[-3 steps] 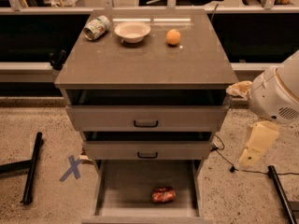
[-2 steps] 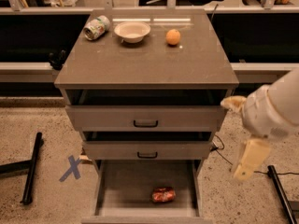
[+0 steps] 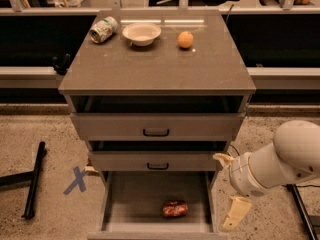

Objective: Pick coke can from bottom drawer and place on counter

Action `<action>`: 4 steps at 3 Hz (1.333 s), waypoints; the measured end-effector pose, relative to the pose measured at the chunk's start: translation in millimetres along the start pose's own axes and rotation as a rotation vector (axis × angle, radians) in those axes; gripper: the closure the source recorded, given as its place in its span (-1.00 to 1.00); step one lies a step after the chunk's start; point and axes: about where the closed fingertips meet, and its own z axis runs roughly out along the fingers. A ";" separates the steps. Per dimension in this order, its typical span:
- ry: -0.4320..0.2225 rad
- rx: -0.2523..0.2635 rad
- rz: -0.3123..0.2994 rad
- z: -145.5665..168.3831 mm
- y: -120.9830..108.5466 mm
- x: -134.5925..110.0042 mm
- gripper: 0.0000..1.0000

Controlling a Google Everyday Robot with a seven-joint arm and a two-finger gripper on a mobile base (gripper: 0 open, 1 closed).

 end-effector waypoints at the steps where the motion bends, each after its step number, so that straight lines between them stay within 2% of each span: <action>1: 0.000 0.000 0.000 0.0 0.0 0.0 -1.00; 2: 0.009 -0.020 -0.008 29.1 -4.6 17.7 -1.00; 3: -0.026 -0.054 -0.034 75.0 -8.4 41.8 -1.00; 4: -0.059 -0.110 -0.045 128.1 -13.5 74.1 -1.00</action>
Offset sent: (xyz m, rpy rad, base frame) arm 0.0181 -0.0074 -0.0924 -0.0212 0.0391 0.0383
